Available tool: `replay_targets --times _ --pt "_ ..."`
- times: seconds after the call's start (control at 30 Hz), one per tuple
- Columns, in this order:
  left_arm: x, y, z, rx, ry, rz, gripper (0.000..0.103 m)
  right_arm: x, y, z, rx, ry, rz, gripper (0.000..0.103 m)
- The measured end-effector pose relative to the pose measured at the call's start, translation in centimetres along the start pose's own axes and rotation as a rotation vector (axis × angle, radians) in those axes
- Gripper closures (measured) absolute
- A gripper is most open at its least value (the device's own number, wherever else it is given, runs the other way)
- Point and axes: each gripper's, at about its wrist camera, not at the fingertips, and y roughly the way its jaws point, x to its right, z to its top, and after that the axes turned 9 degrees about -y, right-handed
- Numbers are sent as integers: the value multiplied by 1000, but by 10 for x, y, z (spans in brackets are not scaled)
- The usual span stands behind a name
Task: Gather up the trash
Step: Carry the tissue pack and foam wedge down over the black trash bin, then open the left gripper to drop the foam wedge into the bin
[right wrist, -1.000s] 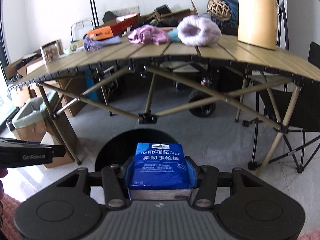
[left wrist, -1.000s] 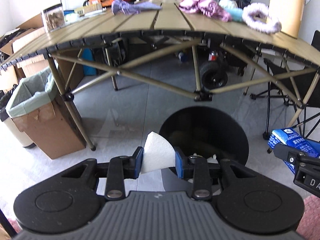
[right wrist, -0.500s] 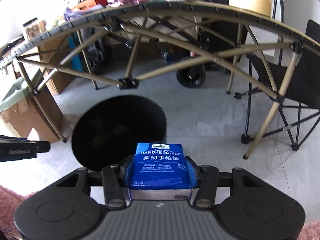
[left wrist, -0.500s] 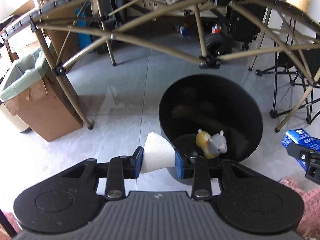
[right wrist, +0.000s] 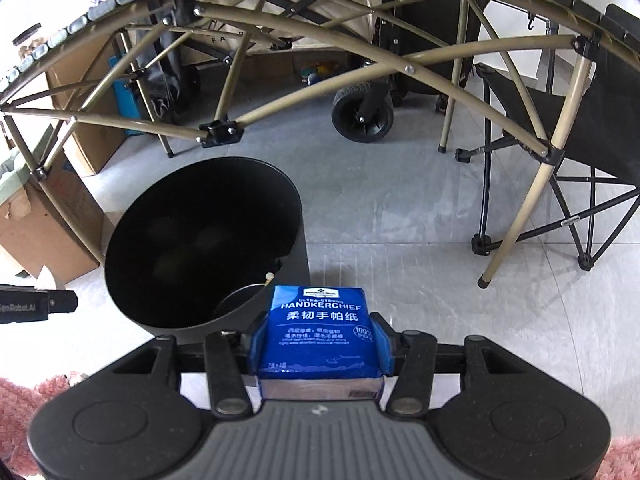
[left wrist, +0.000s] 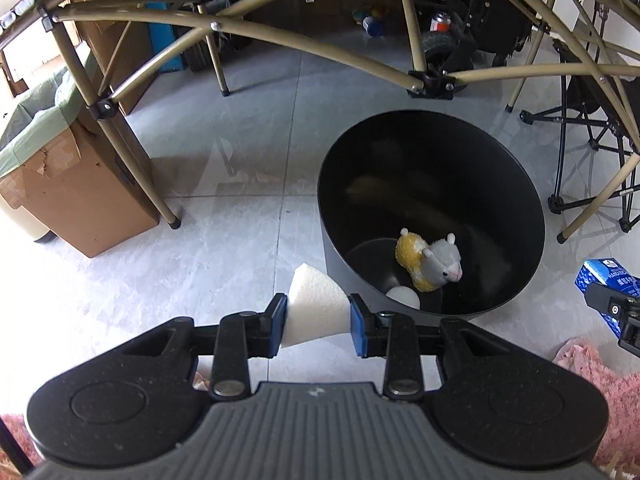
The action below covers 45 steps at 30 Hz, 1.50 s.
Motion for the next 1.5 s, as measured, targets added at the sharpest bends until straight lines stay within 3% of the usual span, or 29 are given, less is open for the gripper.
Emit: replay_targets --times 0.8,1.5 --pt "71 29 30 -83 71 -62 70 52 24 7 -13 175 -52 53" --pt "98 56 46 -142 54 -52 69 66 30 6 -11 184 -122 53"
